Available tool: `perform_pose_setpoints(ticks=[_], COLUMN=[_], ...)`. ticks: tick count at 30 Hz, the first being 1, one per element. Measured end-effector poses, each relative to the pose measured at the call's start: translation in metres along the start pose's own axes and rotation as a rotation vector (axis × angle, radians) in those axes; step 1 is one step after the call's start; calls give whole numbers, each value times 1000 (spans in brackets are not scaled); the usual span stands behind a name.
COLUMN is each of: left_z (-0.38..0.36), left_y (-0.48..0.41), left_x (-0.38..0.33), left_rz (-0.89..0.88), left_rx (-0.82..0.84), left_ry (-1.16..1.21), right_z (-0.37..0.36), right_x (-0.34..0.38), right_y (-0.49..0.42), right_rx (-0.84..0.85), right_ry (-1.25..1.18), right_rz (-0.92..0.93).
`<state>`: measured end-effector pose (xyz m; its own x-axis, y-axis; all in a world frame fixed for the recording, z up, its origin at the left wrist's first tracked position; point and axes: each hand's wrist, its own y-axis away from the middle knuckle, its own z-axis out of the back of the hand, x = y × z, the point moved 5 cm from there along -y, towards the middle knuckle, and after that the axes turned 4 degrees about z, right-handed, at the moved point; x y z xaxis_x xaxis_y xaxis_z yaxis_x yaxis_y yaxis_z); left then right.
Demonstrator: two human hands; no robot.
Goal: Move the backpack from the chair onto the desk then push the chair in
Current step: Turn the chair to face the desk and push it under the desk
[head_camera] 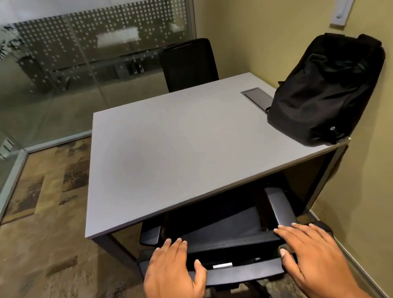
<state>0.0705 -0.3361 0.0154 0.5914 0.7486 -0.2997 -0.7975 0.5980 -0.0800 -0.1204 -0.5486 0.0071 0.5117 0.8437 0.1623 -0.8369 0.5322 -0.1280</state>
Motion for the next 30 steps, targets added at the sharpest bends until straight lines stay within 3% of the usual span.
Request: perform_pose_setpoints(ticks=[30], left_z=[-33], left_y=[-73], left_x=[-53], left_rz=[86], left_rx=[-45], left_ry=[-53], right_z=[-1], right_x=[-69], right_y=[-121], right_rx=[-13], right_ry=[1], right_rz=[158])
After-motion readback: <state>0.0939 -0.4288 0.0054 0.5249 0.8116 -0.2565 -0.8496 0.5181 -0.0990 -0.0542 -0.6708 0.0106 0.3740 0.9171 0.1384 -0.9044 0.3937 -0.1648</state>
